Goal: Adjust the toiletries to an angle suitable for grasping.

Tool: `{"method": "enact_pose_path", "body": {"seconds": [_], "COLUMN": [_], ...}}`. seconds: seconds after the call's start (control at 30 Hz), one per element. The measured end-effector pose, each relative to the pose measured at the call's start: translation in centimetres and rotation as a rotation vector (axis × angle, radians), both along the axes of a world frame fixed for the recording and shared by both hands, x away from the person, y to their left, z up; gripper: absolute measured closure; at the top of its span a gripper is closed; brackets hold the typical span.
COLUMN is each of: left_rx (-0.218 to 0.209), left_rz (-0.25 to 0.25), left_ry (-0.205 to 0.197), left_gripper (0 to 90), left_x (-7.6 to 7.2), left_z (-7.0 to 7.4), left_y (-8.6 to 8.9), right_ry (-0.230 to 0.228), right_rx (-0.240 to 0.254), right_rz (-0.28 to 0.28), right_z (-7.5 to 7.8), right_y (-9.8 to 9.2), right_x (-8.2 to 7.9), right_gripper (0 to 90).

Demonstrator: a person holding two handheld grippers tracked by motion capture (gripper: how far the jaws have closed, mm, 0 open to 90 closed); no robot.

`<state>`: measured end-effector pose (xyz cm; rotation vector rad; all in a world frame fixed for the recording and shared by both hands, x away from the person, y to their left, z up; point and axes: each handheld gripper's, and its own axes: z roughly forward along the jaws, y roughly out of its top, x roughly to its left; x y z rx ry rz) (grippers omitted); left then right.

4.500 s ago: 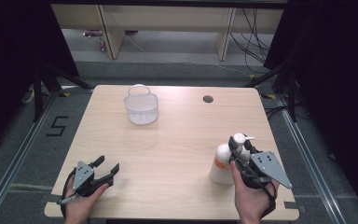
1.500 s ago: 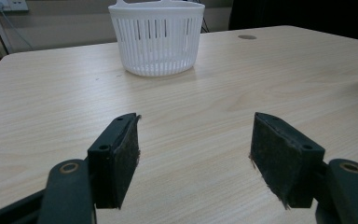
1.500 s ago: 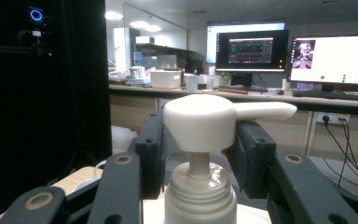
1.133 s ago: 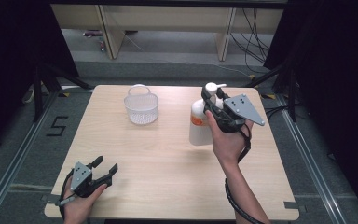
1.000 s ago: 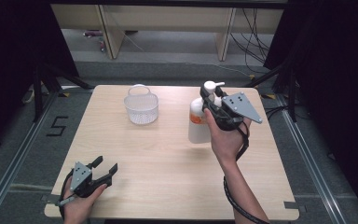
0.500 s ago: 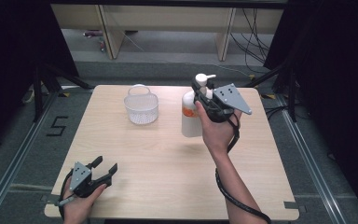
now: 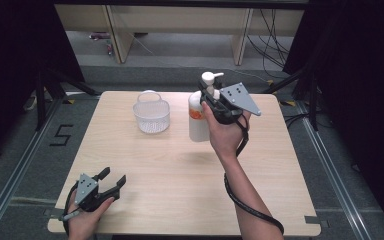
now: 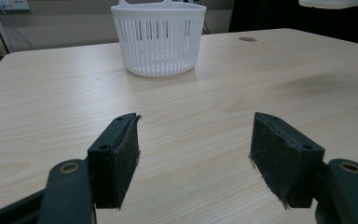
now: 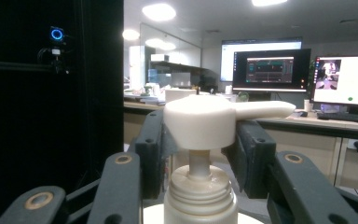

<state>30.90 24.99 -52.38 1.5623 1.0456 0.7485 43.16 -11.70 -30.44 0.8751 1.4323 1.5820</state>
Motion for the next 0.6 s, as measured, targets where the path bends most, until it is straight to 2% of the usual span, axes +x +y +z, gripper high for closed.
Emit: {"method": "enact_pose_path", "body": {"seconds": [0.03,0.13,0.33,0.47,0.53,0.6], "left_rx": [-0.001,-0.001,-0.001,-0.002,-0.002,-0.001], "left_rz": [0.000,0.000,0.000,0.000,0.000,0.000], "left_ry": [0.000,-0.001,-0.001,-0.002,-0.002,-0.001], "left_gripper": [31.8,31.8,31.8,31.8,31.8,31.8], "left_x": [0.0,0.0,0.0,0.0,0.0,0.0], "left_z": [0.0,0.0,0.0,0.0,0.0,0.0], "left_y": [0.0,0.0,0.0,0.0,0.0,0.0], "right_ry": [0.001,0.001,0.002,0.006,0.003,0.005], "right_rx": [0.018,0.029,0.020,0.037,0.019,0.024], "right_rz": [0.011,0.013,0.009,0.016,0.009,0.009], "right_z": [0.1,0.2,0.4,0.4,0.5,0.5], "right_y": [0.2,0.5,1.0,1.3,1.4,1.6], "right_x": [0.1,0.4,1.1,1.6,1.8,2.0], "right_gripper": [60.0,60.0,60.0,60.0,60.0,60.0]}}
